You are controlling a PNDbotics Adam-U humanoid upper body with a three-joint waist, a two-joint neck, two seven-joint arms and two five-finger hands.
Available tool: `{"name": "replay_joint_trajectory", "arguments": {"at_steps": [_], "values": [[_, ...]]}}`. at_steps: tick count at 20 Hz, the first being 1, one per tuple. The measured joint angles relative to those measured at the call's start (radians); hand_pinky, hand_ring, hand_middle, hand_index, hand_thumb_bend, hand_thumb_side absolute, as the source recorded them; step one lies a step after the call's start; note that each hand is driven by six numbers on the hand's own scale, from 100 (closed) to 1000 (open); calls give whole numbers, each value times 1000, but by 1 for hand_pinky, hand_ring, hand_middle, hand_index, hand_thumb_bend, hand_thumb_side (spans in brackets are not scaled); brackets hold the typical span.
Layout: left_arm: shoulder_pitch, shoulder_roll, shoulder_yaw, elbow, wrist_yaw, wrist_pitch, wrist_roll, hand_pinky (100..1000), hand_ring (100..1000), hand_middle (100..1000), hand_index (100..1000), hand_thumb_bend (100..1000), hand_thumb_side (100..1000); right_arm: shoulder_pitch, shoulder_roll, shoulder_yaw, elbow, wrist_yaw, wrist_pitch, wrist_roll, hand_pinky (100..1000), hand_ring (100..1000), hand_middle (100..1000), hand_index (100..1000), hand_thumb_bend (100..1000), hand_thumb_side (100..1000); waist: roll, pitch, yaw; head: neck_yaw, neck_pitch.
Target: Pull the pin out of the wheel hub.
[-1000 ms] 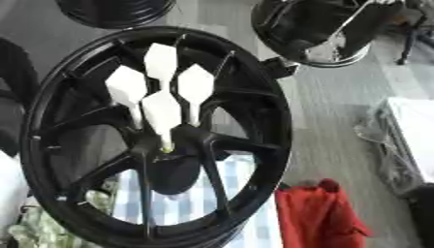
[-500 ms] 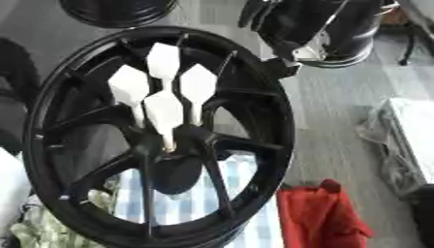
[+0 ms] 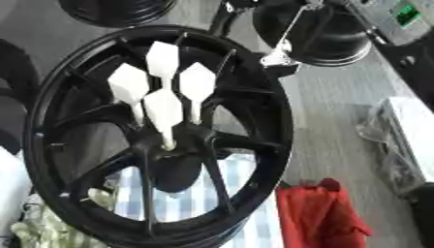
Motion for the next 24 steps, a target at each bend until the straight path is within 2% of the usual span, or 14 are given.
{"name": "replay_joint_trajectory", "arguments": {"at_steps": [4, 11, 13, 17, 24], "values": [[6, 7, 0, 6, 0, -1, 1, 687, 777, 776, 785, 100, 827, -13, 37, 29, 47, 51, -12, -12, 929, 820, 802, 857, 250, 100, 6, -3, -6, 0, 2], [32, 22, 0, 18, -9, -1, 1, 686, 778, 776, 784, 100, 834, -16, 58, 55, 80, 105, -27, -26, 925, 824, 803, 866, 297, 100, 8, -12, -24, 14, 23], [40, 24, 0, 21, -10, -1, 1, 686, 778, 776, 784, 100, 835, -16, 66, 54, 80, 128, -29, -28, 923, 825, 800, 867, 318, 100, 9, -19, -30, 23, 27], [51, 25, 1, 24, -13, -3, 3, 686, 778, 774, 784, 100, 835, -15, 87, 42, 79, 177, -32, -31, 921, 822, 798, 866, 295, 100, 13, -27, -37, 32, 28], [67, 33, 5, 31, -19, -5, 5, 686, 779, 772, 785, 100, 840, 1, 121, 36, 77, 210, -30, -29, 916, 822, 796, 870, 292, 110, 13, -33, -49, 49, 45]]}}
